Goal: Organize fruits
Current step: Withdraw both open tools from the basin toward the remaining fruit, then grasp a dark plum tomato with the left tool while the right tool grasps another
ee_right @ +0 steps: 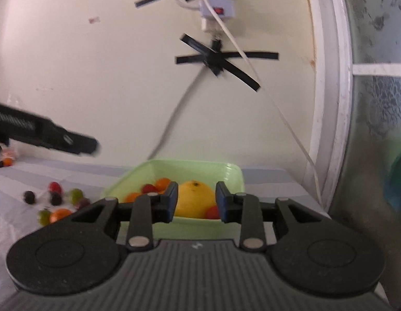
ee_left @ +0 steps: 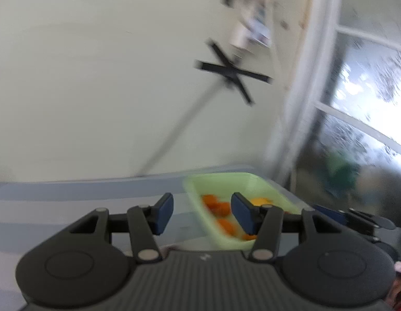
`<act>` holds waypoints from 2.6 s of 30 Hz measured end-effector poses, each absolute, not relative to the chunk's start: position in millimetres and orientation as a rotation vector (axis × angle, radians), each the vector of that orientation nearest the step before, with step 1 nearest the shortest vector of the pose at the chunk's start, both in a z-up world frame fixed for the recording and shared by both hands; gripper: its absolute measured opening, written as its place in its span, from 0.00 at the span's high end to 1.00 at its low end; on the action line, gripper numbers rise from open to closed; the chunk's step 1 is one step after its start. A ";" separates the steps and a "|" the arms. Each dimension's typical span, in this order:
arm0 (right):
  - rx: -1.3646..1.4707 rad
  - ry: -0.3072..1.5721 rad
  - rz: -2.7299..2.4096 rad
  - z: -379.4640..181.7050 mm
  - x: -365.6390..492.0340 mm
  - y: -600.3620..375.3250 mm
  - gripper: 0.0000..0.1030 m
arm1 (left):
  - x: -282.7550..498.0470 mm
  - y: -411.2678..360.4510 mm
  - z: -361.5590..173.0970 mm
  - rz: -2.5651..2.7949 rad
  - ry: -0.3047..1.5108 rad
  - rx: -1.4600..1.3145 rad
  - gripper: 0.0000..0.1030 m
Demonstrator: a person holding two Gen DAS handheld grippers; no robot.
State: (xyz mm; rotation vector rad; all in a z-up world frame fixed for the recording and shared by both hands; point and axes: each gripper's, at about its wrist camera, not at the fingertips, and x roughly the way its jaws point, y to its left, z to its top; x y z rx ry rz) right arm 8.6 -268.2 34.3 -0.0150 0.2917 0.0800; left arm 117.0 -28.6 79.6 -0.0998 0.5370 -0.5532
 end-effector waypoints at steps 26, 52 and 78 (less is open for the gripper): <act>-0.173 0.523 0.495 21.2 77.4 -107.1 0.67 | 114.8 57.7 2.6 -0.361 0.663 -0.101 0.51; -0.034 0.541 0.470 22.5 46.3 -130.7 0.73 | 67.2 27.8 -3.7 -0.556 0.689 -0.072 0.72; -0.001 0.537 0.246 -18.2 -88.9 -186.4 0.68 | -60.0 -54.3 -7.3 -0.600 0.654 0.130 0.53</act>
